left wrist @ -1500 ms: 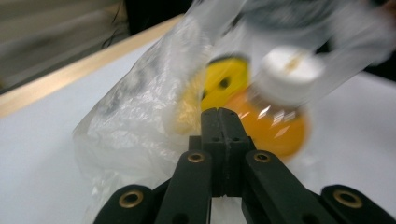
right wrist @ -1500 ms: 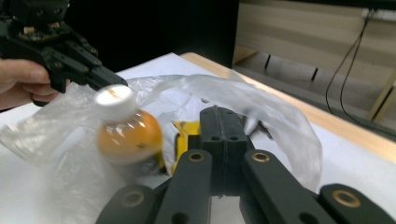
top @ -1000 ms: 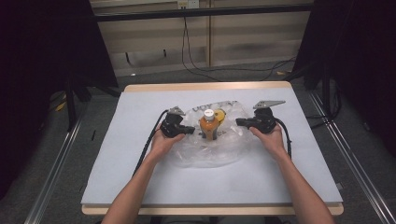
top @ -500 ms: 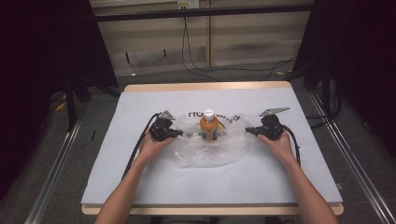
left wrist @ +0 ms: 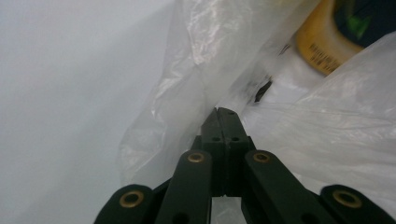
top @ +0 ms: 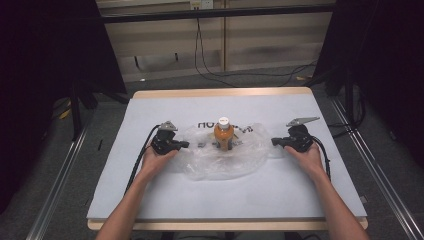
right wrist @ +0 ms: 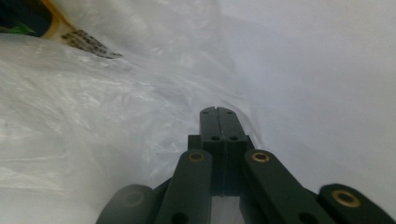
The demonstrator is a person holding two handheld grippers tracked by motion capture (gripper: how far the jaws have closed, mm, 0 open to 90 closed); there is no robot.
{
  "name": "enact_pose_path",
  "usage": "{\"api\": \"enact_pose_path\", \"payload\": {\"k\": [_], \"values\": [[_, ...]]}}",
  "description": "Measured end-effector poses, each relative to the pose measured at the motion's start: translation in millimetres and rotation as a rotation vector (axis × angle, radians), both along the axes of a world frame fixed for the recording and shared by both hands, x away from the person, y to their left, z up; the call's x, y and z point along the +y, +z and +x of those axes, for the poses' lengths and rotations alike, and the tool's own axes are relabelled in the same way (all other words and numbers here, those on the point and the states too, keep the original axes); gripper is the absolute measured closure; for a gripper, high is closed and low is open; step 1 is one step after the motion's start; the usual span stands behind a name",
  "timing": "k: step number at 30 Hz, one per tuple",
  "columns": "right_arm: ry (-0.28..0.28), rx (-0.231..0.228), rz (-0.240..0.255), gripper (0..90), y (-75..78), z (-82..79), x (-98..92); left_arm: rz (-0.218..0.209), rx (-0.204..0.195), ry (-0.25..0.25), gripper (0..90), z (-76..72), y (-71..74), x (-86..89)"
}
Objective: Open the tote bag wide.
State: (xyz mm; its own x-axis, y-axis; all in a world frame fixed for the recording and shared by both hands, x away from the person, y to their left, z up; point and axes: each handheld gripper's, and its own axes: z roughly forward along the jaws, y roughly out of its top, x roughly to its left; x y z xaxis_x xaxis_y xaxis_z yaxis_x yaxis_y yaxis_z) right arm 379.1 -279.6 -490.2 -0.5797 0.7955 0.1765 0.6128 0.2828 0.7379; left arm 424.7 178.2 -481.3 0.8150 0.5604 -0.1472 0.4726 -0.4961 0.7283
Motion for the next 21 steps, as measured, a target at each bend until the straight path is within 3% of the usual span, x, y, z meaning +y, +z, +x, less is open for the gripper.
{"api": "enact_pose_path", "payload": {"k": [4, 7, 12, 18, 21], "values": [[0.035, -0.029, 0.015, 90.0, 13.1, -3.6, 8.2, -0.050, -0.036, -0.023, 90.0, -4.7, 17.2, -1.8], [0.056, -0.070, 0.041, 90.0, 32.1, -6.4, 14.1, -0.050, -0.055, -0.036, 90.0, -8.0, 29.3, -2.9], [0.074, -0.096, 0.071, 90.0, 47.2, -9.4, 18.1, -0.063, -0.081, -0.071, 90.0, -15.9, 49.9, -4.8], [0.143, -0.113, 0.051, 90.0, 65.2, -14.2, 33.3, -0.056, -0.131, -0.107, 90.0, -21.6, 75.0, -14.4], [0.180, -0.104, 0.032, 90.0, 73.6, -10.2, 44.0, -0.049, -0.149, -0.141, 90.0, -25.5, 87.6, -28.7]]}}
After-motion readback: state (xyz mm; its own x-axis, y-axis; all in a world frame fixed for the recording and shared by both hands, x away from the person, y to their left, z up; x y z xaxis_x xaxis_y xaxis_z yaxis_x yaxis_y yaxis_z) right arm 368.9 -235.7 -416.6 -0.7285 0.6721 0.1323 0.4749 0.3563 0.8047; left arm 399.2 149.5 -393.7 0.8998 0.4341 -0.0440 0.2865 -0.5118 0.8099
